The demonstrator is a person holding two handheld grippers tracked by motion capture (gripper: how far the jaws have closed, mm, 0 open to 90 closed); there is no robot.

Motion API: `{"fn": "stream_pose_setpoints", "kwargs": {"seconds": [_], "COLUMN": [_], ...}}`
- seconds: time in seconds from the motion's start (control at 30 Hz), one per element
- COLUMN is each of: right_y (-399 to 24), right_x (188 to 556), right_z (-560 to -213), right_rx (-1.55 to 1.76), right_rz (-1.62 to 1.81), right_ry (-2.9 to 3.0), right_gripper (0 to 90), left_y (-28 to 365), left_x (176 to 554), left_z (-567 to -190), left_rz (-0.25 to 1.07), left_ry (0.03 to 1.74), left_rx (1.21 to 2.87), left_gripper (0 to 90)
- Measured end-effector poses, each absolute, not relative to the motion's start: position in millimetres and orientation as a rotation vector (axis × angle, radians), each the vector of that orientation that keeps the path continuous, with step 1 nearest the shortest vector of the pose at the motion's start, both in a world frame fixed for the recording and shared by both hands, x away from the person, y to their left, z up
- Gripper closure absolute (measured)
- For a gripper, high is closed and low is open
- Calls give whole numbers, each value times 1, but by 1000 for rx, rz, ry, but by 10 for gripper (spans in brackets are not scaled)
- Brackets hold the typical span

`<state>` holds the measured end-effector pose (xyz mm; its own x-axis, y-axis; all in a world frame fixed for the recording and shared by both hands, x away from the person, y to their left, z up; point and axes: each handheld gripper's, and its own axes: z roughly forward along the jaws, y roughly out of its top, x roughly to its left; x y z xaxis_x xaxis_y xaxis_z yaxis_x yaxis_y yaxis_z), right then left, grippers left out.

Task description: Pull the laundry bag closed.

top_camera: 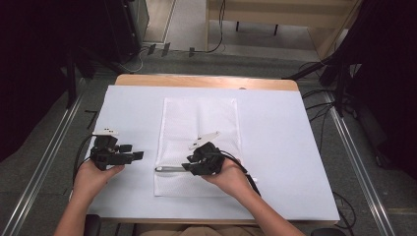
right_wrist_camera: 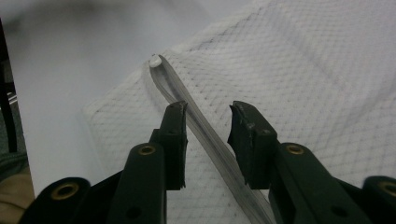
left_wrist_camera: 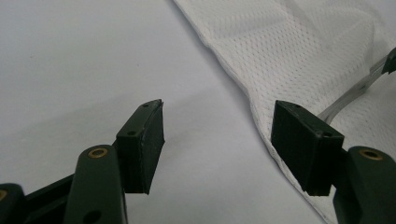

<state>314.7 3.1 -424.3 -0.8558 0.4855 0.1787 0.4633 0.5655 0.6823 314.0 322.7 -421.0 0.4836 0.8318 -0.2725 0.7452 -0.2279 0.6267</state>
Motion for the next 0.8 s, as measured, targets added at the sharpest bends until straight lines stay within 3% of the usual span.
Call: {"fn": "stream_pose_setpoints", "kwargs": {"seconds": [0.8], "right_y": [50], "right_x": [311], "right_z": [-439], "right_rx": [807], "right_rz": [1215], "right_ry": [2828], "right_gripper": [776], "left_y": [328], "left_x": [314], "left_z": [-420], "left_rz": [162], "left_ry": [1315], "left_rx": [1997], "left_gripper": [351]}}
